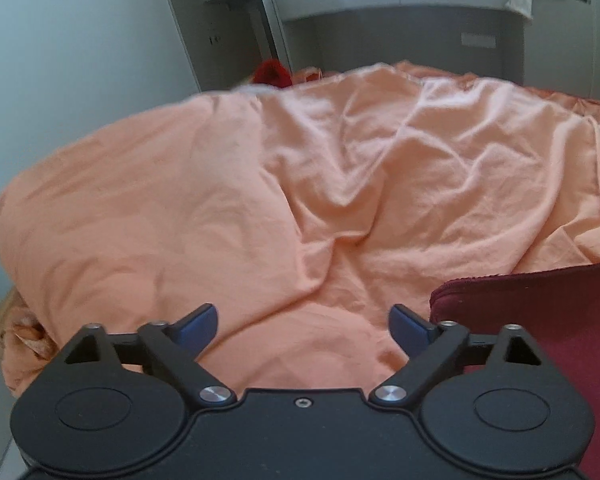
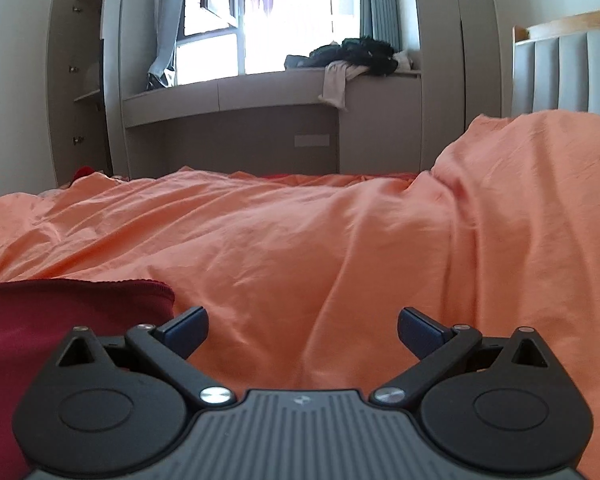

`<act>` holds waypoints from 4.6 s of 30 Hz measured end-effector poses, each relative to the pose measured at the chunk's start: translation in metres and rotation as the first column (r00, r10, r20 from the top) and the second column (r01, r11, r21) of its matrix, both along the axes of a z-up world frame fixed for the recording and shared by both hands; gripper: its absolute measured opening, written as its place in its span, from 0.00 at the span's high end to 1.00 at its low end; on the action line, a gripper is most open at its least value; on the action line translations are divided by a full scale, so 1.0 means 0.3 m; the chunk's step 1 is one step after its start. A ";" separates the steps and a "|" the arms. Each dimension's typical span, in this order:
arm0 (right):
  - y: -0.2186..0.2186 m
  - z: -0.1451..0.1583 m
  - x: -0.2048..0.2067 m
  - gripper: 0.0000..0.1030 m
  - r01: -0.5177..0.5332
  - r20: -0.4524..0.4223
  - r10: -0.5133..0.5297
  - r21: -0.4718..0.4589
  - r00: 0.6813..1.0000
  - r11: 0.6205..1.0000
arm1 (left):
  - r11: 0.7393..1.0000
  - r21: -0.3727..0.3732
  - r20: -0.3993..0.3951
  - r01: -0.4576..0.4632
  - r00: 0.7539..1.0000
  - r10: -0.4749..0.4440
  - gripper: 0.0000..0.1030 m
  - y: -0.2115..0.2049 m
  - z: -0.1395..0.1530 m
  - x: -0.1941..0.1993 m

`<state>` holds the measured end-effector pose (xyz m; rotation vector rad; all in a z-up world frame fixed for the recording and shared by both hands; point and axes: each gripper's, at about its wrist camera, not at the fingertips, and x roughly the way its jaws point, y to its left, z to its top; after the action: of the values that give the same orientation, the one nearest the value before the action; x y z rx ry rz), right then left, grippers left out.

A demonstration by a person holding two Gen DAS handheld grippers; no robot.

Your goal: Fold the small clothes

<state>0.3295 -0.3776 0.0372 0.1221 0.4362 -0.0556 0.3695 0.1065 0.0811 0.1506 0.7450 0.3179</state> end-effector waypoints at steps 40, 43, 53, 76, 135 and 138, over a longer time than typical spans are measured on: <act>0.704 0.220 -0.339 0.06 -0.689 0.175 0.667 0.140 0.724 0.711 | 0.896 -0.403 0.303 0.188 0.951 -0.063 0.14 0.133 -0.219 -0.733; 0.875 0.255 -0.273 0.18 -0.756 0.150 0.743 0.058 0.652 0.652 | 0.854 -0.483 0.325 0.193 0.945 -0.030 0.20 0.168 -0.227 -0.728; 1.199 0.264 -0.058 0.54 -0.843 -0.024 0.850 0.119 0.526 0.525 | 0.746 -0.635 0.282 0.203 0.959 -0.021 0.77 0.215 -0.263 -0.655; 1.179 0.288 0.000 0.99 -0.778 0.106 0.774 0.165 0.625 0.606 | 0.590 -0.757 0.407 0.282 0.909 0.088 0.97 0.274 -0.281 -0.676; 0.436 -0.101 -0.641 0.00 -0.186 0.230 0.182 -0.006 0.956 0.983 | 0.781 -0.599 0.328 0.178 0.944 0.036 0.01 0.008 -0.184 -0.780; 0.416 -0.075 -0.631 0.00 -0.181 0.229 0.173 0.011 0.958 0.983 | 0.762 -0.623 0.314 0.180 0.949 0.033 0.01 -0.054 -0.183 -0.779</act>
<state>0.1401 -0.2528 0.0148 0.1184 0.2180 0.1409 0.1359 0.0903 0.0262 -0.5236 0.4967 -0.0123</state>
